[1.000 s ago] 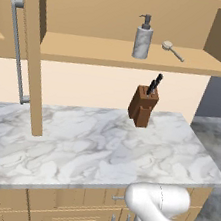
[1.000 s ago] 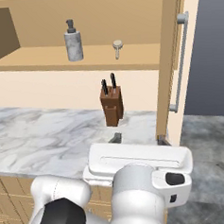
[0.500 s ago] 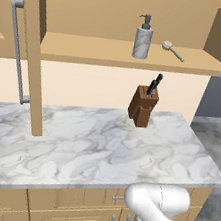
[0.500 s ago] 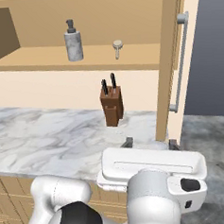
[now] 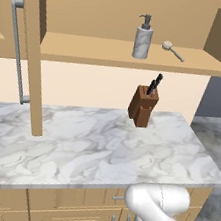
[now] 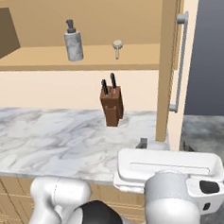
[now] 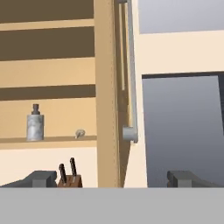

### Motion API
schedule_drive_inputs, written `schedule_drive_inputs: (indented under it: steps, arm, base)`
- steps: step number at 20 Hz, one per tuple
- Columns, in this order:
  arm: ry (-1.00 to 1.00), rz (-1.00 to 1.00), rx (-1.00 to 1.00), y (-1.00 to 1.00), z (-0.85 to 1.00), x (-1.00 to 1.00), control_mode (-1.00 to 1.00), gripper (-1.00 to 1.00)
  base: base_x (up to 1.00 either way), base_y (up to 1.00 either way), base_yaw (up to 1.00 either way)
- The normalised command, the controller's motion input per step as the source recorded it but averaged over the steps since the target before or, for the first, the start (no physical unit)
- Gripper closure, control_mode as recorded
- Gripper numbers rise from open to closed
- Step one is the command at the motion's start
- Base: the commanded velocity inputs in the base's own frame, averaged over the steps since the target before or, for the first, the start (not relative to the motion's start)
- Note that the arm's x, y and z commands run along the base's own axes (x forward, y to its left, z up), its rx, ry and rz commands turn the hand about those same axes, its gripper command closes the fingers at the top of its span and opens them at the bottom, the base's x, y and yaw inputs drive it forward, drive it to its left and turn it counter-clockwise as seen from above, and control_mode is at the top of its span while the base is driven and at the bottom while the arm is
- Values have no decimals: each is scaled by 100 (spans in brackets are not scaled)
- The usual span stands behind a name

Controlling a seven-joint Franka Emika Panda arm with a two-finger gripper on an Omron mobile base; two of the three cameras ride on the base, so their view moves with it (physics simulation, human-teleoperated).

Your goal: Pick up the dish brush and soap dispenser from the sink, and place them back in the cabinet, and close the cabinet doors.

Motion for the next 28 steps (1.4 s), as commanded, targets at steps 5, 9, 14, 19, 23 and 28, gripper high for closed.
schedule_drive_inputs:
  steps: [5, 9, 14, 19, 23, 28]
  arm:
    - [0, 1, 0, -23, -1, 2, -100, -100]
    - [0, 4, 0, -17, -7, 19, -100, -100]
    - [0, 9, 0, -15, -3, 20, -100, -100]
    - [0, 11, 0, -18, -2, 23, -100, -100]
    - [0, 11, 0, -18, -4, 19, -100, -100]
    - [0, 12, 0, -16, -5, 16, -100, -100]
  base:
    - [0, 0, 0]
    - [0, 0, 0]
    - [0, 0, 0]
    - [0, 0, 0]
    - [0, 0, 0]
    - [0, 0, 0]
